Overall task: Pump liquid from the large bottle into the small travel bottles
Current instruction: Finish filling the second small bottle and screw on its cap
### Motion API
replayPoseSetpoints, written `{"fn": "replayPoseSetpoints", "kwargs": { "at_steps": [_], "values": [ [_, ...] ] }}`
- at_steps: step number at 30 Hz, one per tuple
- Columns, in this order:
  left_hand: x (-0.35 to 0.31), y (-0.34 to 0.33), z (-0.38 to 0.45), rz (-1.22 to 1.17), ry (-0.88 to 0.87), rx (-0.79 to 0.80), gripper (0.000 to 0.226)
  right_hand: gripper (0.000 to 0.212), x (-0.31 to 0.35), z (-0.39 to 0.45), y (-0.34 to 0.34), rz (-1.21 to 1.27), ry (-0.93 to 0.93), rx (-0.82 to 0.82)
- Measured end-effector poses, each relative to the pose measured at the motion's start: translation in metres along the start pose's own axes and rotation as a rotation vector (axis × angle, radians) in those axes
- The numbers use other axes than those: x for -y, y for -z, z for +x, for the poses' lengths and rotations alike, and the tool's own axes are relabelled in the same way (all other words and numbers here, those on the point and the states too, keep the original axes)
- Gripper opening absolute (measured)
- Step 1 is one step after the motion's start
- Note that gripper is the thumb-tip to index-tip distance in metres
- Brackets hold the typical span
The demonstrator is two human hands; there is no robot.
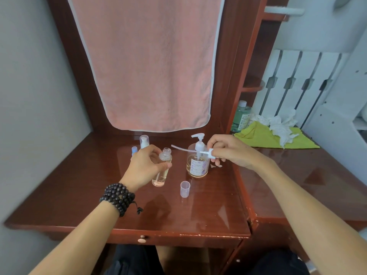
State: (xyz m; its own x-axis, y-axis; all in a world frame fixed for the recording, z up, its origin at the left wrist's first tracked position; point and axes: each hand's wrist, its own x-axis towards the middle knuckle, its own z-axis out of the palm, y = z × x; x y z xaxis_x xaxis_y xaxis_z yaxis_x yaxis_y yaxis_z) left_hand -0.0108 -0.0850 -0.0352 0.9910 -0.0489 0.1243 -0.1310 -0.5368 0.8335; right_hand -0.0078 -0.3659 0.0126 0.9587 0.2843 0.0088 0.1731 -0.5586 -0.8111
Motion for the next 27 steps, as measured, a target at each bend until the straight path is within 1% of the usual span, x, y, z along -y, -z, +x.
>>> {"fn": "replayPoseSetpoints", "kwargs": {
  "at_steps": [5, 8, 13, 16, 20, 27],
  "values": [
    [-0.001, -0.002, -0.002, 0.005, 0.012, 0.009, 0.033, 0.019, 0.005, 0.004, -0.003, -0.041, -0.017, 0.016],
    [-0.004, -0.004, -0.004, 0.005, -0.003, 0.023, 0.032, 0.012, 0.01, 0.005, -0.003, -0.094, -0.008, 0.01],
    [-0.005, -0.005, -0.002, 0.039, -0.028, 0.021, 0.034, 0.01, 0.021, 0.004, 0.007, -0.069, 0.061, -0.089],
    [-0.004, -0.006, -0.002, 0.041, -0.022, 0.019, 0.035, 0.017, 0.023, 0.002, 0.015, -0.002, 0.093, -0.125],
    [-0.007, -0.008, -0.003, 0.047, -0.03, 0.015, 0.034, 0.02, 0.022, 0.001, 0.015, -0.003, 0.089, -0.098],
    [-0.016, -0.012, -0.005, 0.075, -0.076, 0.034, 0.033, 0.008, 0.027, 0.004, 0.012, -0.142, 0.092, -0.088]
  ]
}}
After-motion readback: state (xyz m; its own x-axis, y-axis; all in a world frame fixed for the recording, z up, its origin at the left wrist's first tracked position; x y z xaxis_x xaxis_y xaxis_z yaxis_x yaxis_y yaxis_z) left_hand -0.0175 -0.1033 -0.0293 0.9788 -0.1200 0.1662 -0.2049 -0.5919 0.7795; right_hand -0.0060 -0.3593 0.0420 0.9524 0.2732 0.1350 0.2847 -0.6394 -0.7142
